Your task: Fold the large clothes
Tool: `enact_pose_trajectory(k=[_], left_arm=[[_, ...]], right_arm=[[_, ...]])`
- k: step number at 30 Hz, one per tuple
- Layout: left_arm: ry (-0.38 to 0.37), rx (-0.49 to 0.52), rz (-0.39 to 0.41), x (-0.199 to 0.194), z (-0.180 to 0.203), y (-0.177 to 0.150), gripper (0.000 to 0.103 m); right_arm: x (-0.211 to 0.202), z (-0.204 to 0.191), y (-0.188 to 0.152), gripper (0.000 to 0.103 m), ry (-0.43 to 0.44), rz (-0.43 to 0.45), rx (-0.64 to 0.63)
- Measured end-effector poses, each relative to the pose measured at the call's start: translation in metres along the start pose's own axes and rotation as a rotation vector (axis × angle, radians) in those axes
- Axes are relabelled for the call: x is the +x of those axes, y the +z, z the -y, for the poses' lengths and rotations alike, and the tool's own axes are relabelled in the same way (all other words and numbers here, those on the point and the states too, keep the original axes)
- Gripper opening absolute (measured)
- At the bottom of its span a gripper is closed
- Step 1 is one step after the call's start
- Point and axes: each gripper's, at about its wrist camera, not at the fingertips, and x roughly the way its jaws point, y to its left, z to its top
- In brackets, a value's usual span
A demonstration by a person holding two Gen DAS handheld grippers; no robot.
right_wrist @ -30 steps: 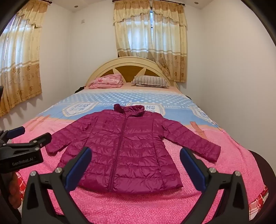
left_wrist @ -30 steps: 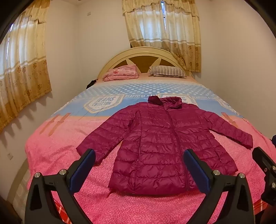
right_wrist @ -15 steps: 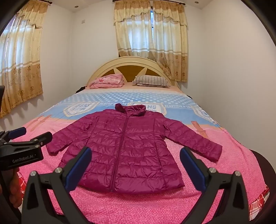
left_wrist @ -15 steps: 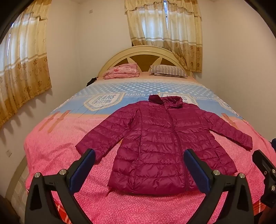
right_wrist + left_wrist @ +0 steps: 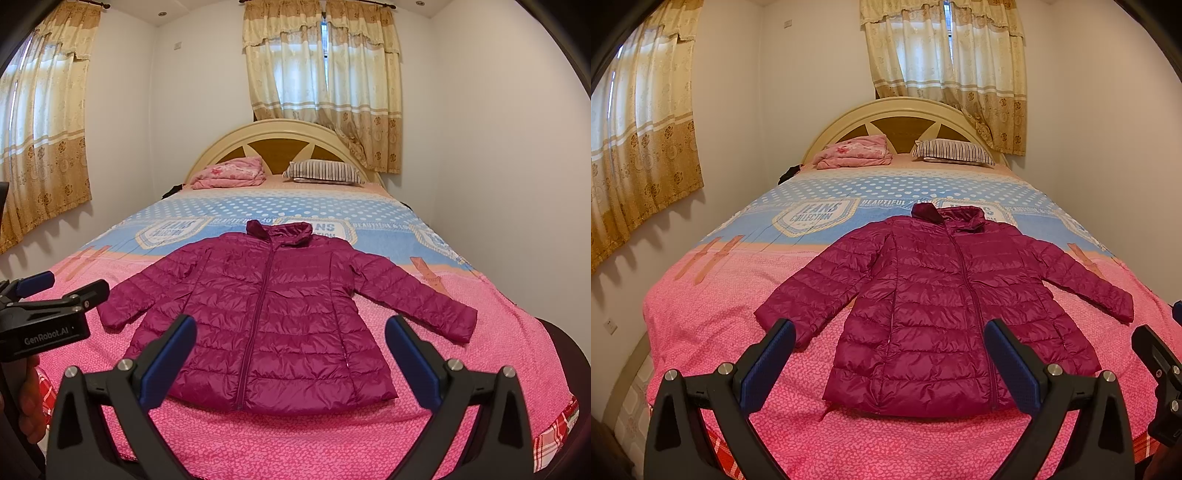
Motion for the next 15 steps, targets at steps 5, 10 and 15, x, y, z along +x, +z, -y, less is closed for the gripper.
enact_pose_trajectory(k=[5, 10, 15], left_arm=[[0.0, 0.002, 0.0, 0.0, 0.0005, 0.0004, 0.102], [0.001, 0.001, 0.0, 0.0003, 0.0003, 0.0003, 0.102], [0.002, -0.002, -0.004, 0.0013, -0.0008, 0.0007, 0.102]], right_arm=[[0.0, -0.0009, 0.0002, 0.103, 0.0, 0.001, 0.0], [0.0003, -0.0008, -0.0015, 0.103, 0.003, -0.002, 0.0], [0.0017, -0.0012, -0.0037, 0.103, 0.008, -0.003, -0.004]])
